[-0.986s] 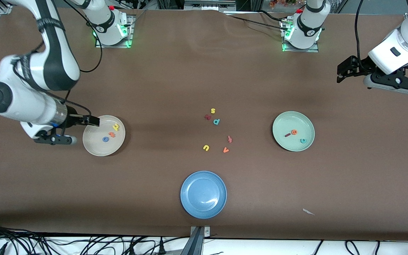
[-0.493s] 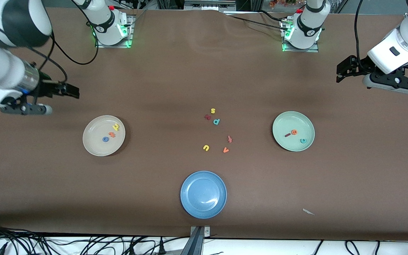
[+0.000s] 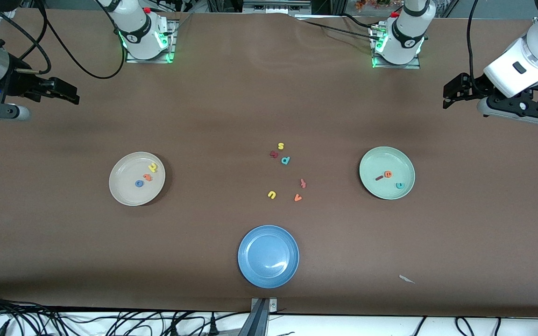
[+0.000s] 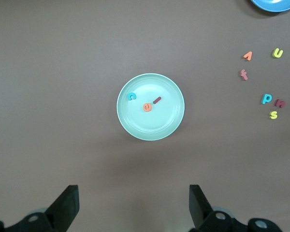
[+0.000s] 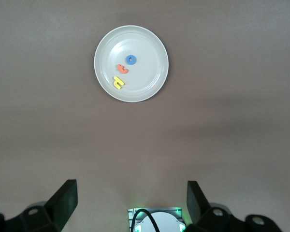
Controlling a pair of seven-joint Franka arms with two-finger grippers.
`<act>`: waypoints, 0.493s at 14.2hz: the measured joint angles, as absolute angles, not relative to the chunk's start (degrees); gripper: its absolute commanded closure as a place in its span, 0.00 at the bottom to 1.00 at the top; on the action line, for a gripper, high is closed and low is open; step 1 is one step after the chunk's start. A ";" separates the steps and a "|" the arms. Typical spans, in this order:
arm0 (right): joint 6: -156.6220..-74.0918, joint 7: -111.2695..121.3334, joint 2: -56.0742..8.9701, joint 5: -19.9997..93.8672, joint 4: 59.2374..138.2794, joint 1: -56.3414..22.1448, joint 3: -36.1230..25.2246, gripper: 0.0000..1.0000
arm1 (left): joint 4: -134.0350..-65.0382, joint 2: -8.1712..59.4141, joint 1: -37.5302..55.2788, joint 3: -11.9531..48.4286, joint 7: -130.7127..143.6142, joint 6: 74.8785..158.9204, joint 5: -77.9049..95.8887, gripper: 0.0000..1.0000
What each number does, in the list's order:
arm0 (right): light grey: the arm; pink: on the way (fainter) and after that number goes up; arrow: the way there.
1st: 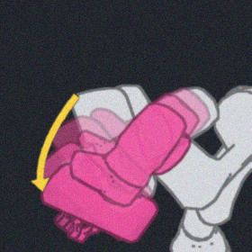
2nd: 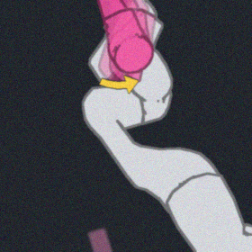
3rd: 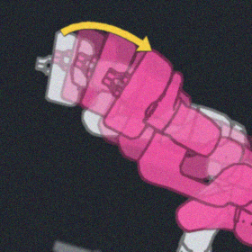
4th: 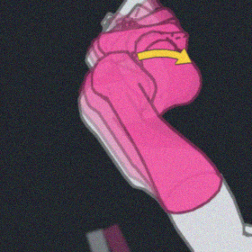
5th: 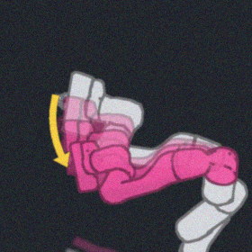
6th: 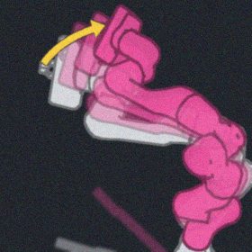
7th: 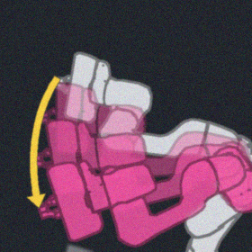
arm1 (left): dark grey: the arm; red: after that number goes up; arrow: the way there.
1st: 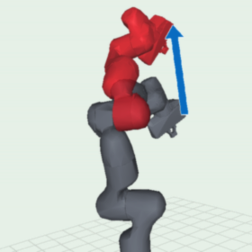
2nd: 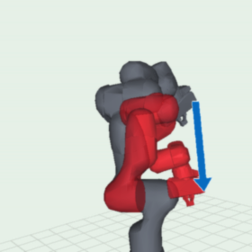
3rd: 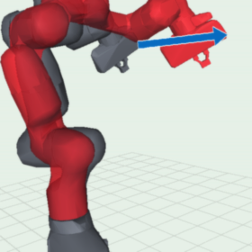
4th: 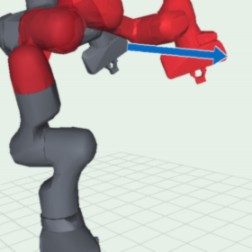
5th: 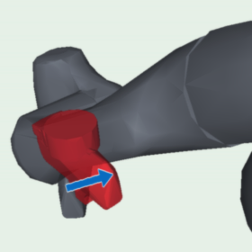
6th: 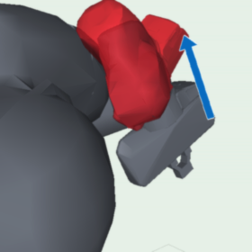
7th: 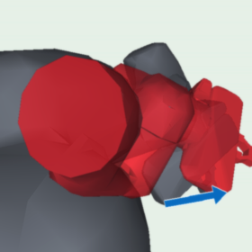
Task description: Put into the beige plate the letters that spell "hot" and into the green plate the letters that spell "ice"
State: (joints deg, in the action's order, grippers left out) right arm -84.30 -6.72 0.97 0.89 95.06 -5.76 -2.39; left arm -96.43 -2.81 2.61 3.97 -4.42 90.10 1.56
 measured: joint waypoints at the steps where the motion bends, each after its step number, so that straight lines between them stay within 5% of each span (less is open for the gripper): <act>1: -84.38 -6.72 0.96 0.89 95.07 -5.52 -1.99 0.00 | -96.43 -2.81 2.61 3.97 -4.42 90.10 1.56 0.00; 7: -84.44 -6.75 0.48 0.89 95.07 -5.47 -1.38 0.00 | -96.43 -2.80 2.69 3.99 -4.42 90.09 1.56 0.00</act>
